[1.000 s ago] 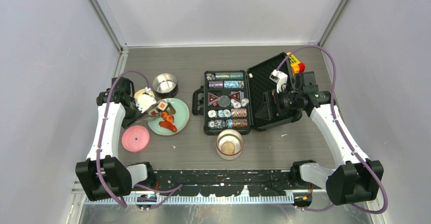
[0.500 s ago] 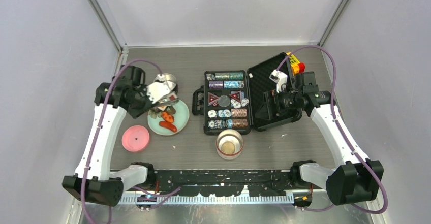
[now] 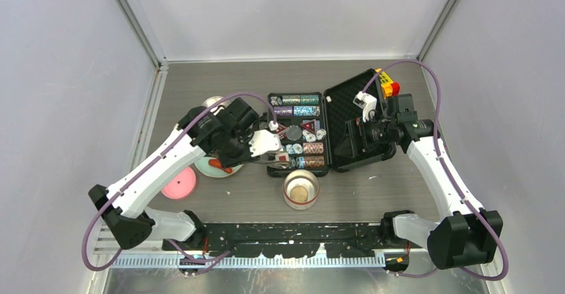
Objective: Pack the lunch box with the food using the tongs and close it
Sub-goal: Place the fake food in the packing box.
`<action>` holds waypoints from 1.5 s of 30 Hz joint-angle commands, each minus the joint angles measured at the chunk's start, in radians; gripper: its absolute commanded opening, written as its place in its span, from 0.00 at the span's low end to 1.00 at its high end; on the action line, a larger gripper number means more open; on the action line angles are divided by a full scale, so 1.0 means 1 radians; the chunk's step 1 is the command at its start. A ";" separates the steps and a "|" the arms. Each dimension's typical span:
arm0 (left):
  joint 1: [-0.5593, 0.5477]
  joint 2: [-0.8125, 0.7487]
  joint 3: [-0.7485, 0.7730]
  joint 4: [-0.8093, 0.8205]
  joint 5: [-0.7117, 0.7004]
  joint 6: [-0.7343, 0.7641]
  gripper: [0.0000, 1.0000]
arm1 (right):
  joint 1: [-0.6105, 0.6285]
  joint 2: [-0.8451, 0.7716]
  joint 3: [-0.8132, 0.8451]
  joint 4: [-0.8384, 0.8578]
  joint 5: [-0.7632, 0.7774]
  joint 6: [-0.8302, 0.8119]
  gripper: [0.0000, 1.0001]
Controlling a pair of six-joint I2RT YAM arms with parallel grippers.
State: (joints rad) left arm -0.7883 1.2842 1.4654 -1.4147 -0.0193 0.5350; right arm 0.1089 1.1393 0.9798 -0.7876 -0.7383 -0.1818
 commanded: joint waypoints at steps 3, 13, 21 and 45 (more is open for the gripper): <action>-0.104 0.064 0.095 -0.007 0.078 -0.043 0.25 | -0.004 -0.008 0.019 0.012 -0.004 -0.015 0.95; -0.212 0.175 0.093 0.018 0.081 -0.034 0.28 | -0.005 -0.013 0.017 0.013 0.009 -0.016 0.95; -0.233 0.210 0.086 0.058 0.090 -0.038 0.30 | -0.004 -0.009 0.017 0.013 0.009 -0.016 0.96; -0.227 0.187 0.065 0.086 0.094 -0.049 0.48 | -0.004 -0.011 0.015 0.008 0.005 -0.018 0.96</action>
State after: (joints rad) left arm -1.0237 1.5249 1.5177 -1.3388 0.0502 0.5037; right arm 0.1089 1.1393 0.9798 -0.7883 -0.7334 -0.1822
